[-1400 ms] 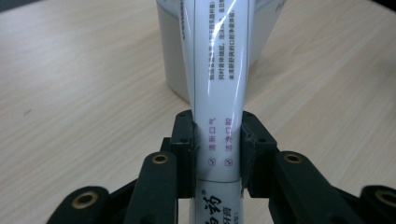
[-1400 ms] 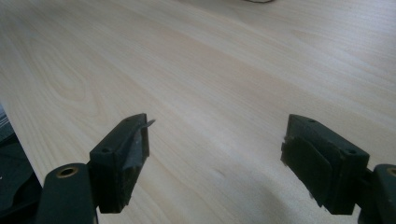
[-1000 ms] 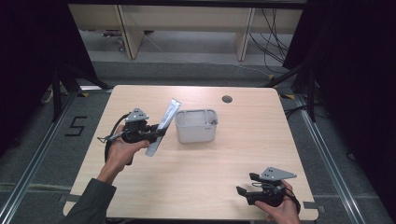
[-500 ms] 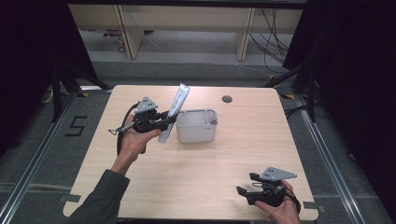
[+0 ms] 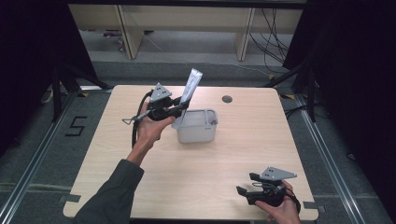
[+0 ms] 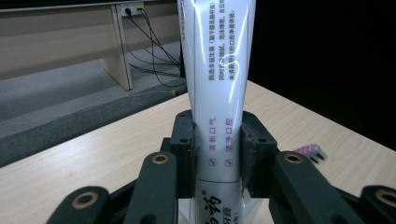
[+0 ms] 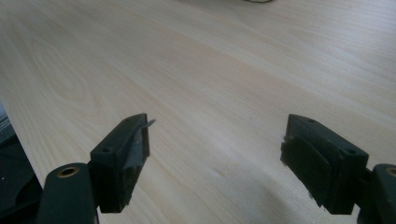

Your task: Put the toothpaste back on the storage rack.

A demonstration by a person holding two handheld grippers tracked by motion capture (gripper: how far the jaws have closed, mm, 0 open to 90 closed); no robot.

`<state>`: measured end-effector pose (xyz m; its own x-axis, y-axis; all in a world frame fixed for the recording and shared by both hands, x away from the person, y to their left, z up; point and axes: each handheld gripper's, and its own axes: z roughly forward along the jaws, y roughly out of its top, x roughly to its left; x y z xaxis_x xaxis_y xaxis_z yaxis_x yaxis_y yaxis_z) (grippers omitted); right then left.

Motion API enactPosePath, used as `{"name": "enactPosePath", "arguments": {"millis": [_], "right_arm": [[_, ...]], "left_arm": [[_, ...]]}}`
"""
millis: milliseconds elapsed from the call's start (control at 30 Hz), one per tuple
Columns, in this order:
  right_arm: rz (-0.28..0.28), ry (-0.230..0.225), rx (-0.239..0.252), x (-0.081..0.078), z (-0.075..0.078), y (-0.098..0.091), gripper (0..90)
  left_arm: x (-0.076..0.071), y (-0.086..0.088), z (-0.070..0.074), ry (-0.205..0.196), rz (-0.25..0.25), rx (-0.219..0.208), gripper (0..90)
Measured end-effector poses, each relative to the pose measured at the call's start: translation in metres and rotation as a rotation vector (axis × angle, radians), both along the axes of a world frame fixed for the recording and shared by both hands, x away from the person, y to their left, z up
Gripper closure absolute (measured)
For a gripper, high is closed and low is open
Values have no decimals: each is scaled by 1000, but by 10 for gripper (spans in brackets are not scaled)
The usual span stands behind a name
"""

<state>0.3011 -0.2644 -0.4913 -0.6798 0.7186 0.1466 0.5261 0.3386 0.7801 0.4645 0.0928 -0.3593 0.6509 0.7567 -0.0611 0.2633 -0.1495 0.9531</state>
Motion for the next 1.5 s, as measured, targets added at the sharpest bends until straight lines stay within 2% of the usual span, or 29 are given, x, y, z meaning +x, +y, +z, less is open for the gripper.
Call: {"name": "enactPosePath", "arguments": {"millis": [67, 133, 200, 233, 300, 533, 567, 600, 700, 733, 767, 867, 900, 1000, 1033, 1100, 1167, 1400, 1433, 1467, 1500], "right_arm": [[-1, 5, 1, 0, 0, 0, 238], [-6, -5, 1, 0, 0, -1, 238], [-6, -4, 0, 1, -1, -1, 239], [-14, 22, 15, -1, -1, 1, 238], [-4, -2, 2, 1, -1, 0, 239], [-2, -1, 2, 0, 0, -1, 240], [-9, 19, 13, -1, 0, 0, 240], [-9, 19, 15, -1, 0, 0, 240], [1, 2, 5, 0, 0, 0, 241], [1, 2, 5, 0, 0, 0, 241], [-2, 21, 14, -1, 0, 1, 241], [-1, 13, 15, -1, 0, 0, 241], [3, -5, 3, 0, 0, -1, 241], [2, -4, -6, 0, 1, -2, 242], [-5, 19, 12, -2, 1, 0, 242], [-6, 31, 18, -2, 1, 1, 242], [6, -6, -5, -1, 2, -1, 242], [8, -7, -8, -1, 2, -2, 242], [-2, 22, 16, -2, 1, 0, 242], [-2, 22, 16, -2, 1, 0, 242], [9, -6, -6, 0, 2, -2, 242]], "left_arm": [[3, -5, 1, -16, 3, -2, 701], [7, -10, 1, -7, -2, -12, 700], [10, -15, 1, -13, 6, -1, 700], [12, -18, 0, -9, 6, 3, 700], [15, -22, 0, -9, 1, 7, 700], [26, -33, -8, -4, -3, -4, 700], [27, -34, -9, -2, 3, -11, 700], [29, -36, -10, -2, 5, -14, 700], [33, -41, -14, 4, 4, -21, 700], [33, -41, -14, 4, 4, -21, 700], [34, -43, -15, 4, 4, -20, 700], [36, -44, -19, 2, 8, -30, 700], [37, -44, -20, 4, 11, -33, 699], [40, -46, -23, 5, 20, -26, 698], [41, -47, -24, 4, 23, -24, 698], [42, -48, -26, 6, 23, -22, 697], [43, -49, -28, 4, 24, -15, 696], [45, -52, -35, 10, 24, -3, 694], [45, -53, -36, 13, 25, -4, 694], [45, -53, -37, 14, 24, 5, 694], [46, -53, -38, 13, 24, 7, 694]]}}
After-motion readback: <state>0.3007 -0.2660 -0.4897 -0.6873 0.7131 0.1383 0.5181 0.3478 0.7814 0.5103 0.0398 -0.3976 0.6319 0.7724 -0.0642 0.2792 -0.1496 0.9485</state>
